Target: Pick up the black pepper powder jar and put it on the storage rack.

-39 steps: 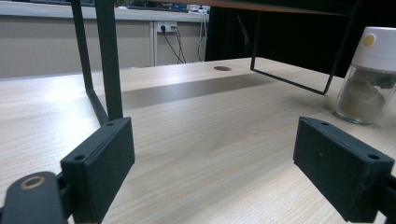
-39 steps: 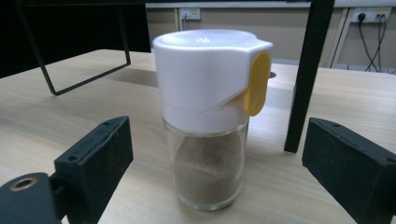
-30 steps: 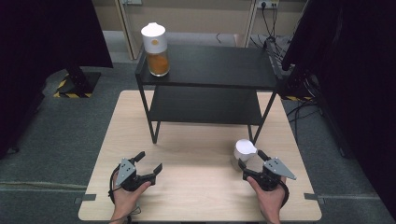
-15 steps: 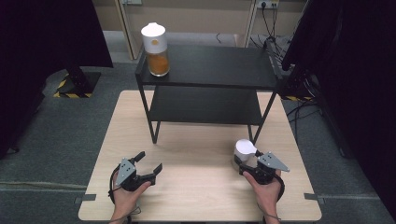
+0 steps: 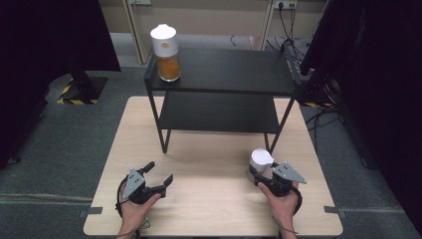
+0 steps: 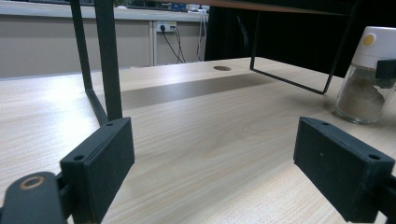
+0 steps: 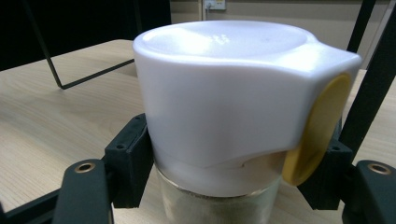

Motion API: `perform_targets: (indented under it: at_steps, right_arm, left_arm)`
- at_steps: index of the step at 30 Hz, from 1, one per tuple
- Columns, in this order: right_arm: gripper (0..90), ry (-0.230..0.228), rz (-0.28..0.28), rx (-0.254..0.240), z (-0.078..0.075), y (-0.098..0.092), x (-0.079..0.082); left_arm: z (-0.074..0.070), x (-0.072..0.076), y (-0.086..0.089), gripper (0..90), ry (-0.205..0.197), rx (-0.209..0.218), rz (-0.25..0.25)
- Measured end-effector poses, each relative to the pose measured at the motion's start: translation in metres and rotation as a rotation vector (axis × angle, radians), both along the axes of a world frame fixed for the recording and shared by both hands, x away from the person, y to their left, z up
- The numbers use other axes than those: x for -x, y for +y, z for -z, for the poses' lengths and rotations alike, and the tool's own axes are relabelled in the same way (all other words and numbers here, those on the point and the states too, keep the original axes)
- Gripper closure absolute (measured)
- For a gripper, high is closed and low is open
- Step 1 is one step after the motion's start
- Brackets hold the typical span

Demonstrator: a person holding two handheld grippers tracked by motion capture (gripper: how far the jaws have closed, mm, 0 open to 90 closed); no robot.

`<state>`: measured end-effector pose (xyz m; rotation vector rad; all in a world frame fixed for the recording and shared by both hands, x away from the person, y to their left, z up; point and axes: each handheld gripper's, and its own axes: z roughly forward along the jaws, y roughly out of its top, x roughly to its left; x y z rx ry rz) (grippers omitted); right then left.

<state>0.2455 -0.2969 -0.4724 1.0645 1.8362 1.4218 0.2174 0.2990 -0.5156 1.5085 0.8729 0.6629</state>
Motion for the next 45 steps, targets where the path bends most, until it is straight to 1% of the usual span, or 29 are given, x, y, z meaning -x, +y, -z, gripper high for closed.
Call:
perform_targets:
  at_steps: [4, 9, 13, 19, 22, 25, 28, 33, 41, 43, 45]
  right_arm:
    - [30.6, 0.005, 0.007, 0.005, -0.003, 0.002, 0.002]
    - [30.7, -0.017, 0.014, -0.007, -0.005, 0.003, 0.008]
    - [30.7, -0.041, 0.017, -0.018, -0.011, 0.003, 0.013]
    - [30.7, -0.087, 0.023, -0.030, -0.024, 0.003, 0.020]
    - [30.7, -0.104, 0.020, -0.038, -0.033, 0.002, 0.023]
    - [30.7, -0.125, 0.013, -0.033, -0.041, 0.002, 0.025]
    - [30.7, -0.151, 0.008, -0.029, -0.052, 0.003, 0.027]
    - [30.7, -0.193, 0.011, -0.036, -0.074, 0.003, 0.027]
    - [30.7, -0.279, 0.024, -0.043, -0.116, 0.002, 0.027]
    - [30.7, -0.294, 0.027, -0.043, -0.126, 0.001, 0.027]
    - [30.7, -0.313, 0.035, -0.045, -0.138, 0.001, 0.027]
  left_arm:
    - [0.000, 0.000, 0.000, 11.8, 0.000, 0.001, 0.000]
    - [0.000, 0.000, 0.000, 11.7, 0.000, 0.000, 0.000]
    - [0.000, 0.000, 0.000, 11.8, 0.000, 0.000, -0.001]
    - [0.000, 0.000, 0.000, 11.7, 0.000, 0.000, -0.001]
    - [0.000, 0.000, 0.000, 11.8, 0.001, -0.003, -0.001]
    - [-0.001, 0.000, -0.001, 11.8, 0.000, -0.009, 0.000]
    - [-0.001, 0.000, -0.001, 11.8, 0.002, -0.006, -0.001]
    - [-0.001, 0.000, 0.000, 11.7, 0.001, -0.004, -0.001]
    - [-0.001, 0.000, 0.000, 11.8, 0.002, -0.002, -0.001]
    - [-0.001, 0.000, 0.000, 11.7, 0.003, -0.003, -0.001]
    - [-0.001, 0.000, 0.000, 11.7, 0.003, -0.004, -0.001]
